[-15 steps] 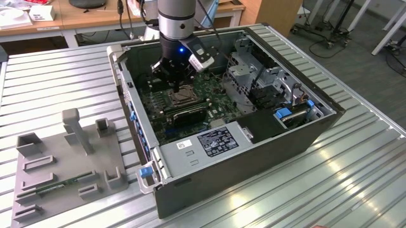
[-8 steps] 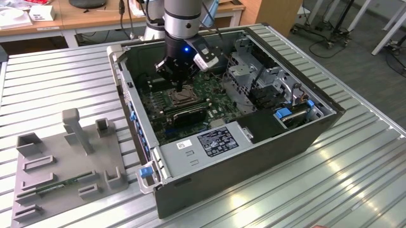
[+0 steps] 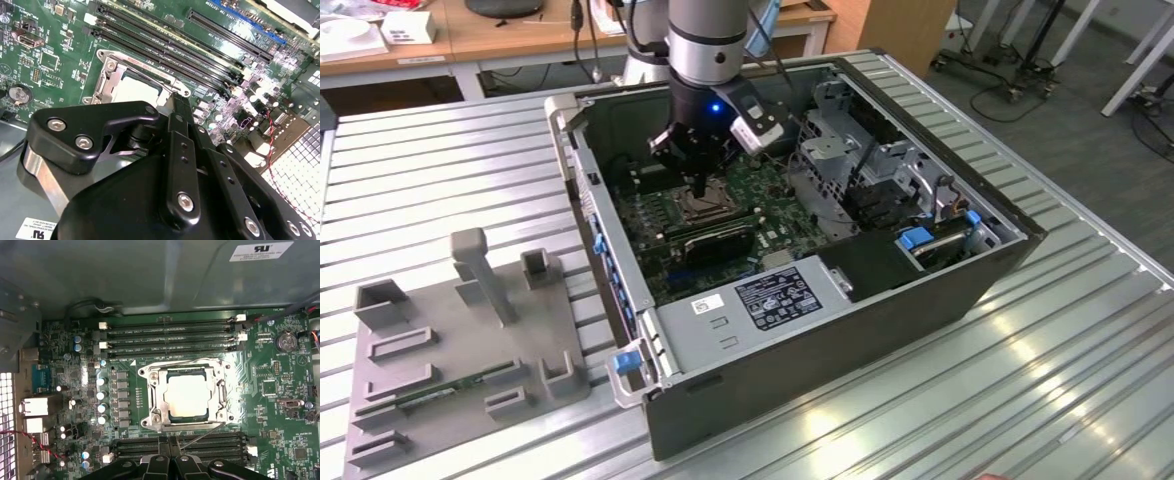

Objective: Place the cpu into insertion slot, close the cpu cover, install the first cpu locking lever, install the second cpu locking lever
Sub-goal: 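Install the second cpu locking lever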

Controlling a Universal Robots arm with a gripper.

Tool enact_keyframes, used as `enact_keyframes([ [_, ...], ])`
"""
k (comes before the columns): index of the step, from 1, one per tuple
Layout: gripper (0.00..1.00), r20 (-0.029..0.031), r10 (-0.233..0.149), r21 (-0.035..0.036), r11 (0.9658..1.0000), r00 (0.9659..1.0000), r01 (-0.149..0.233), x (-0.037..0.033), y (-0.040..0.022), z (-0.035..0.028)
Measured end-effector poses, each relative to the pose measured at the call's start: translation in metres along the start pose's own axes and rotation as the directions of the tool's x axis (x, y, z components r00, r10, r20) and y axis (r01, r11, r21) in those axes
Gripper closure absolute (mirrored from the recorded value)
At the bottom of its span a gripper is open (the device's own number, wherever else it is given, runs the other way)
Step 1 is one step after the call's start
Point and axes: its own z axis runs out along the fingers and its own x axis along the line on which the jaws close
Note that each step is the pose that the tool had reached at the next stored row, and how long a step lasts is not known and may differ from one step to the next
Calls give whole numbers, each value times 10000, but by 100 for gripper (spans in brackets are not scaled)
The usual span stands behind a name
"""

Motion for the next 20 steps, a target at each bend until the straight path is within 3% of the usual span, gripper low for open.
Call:
enact_keyframes([
  [9, 89, -1, 0, 0, 10000, 10000, 0, -33, -10, 40],
  [20, 89, 0, -1, 2, 10000, 10000, 1, -12, -19, 232],
])
